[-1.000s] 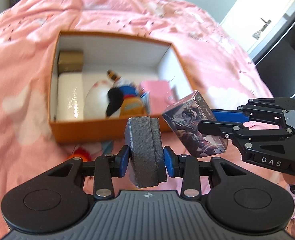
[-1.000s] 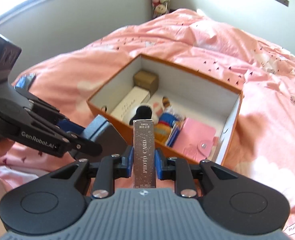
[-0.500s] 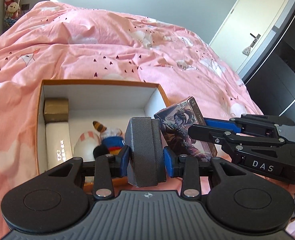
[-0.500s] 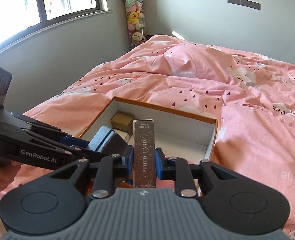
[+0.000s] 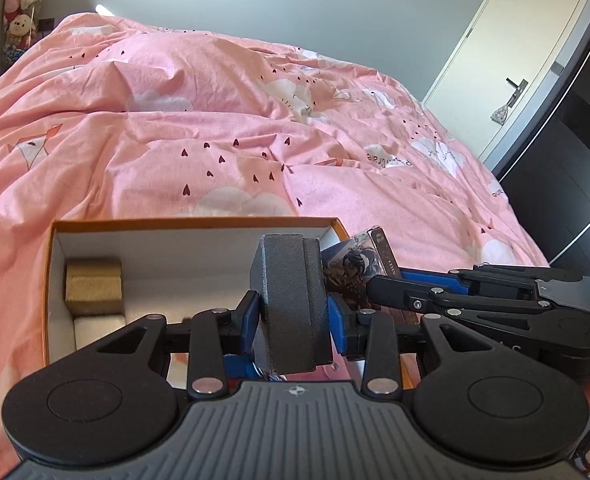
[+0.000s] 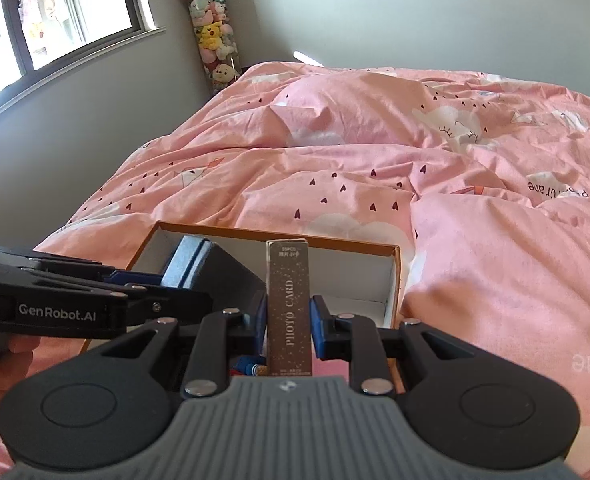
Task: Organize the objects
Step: 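Lower the grey case into the box with the left tool while the right tool holds the photo card above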
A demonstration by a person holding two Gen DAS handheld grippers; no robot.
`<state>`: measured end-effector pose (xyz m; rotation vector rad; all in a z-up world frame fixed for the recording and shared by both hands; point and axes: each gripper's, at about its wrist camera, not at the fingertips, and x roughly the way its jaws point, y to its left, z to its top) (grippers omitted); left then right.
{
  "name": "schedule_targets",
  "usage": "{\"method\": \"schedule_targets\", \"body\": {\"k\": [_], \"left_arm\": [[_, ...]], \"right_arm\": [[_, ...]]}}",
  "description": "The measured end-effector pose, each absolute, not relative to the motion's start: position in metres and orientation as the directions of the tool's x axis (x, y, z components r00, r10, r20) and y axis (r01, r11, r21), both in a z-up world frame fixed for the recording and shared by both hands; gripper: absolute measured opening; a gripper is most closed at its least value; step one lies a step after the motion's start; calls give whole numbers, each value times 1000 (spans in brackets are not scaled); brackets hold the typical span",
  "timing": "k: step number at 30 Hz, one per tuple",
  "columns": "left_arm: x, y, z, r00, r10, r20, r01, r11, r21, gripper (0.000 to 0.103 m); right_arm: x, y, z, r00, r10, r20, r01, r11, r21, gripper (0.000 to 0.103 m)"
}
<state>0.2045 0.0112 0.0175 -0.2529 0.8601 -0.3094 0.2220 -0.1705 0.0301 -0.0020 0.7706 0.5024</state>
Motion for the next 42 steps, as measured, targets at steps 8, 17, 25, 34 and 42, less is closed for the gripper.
{"method": "schedule_targets", "body": {"k": [8,17,25,34,42], "left_arm": [[240,10,-5,606,-357,-711,156,930,-333,41],[266,12,-37,562,-369,-740,111,920,-375,41],[279,19,-57,541,-388,-746,51,901,-431,41],[281,28,-65,534,-395,-747,11,887,-462,41],[283,24,-67,518,-412,-750,25,884,-467,41]], "right_arm": [[265,-162,5,606,363,-708,-370,916,153,23],[295,-144,-34,615,254,-747,-307,949,70,23],[302,-125,-52,630,166,-759,-331,941,-69,23],[300,-121,-59,675,147,-723,-319,942,-107,23],[307,-137,-58,627,169,-760,-263,965,-3,23]]}}
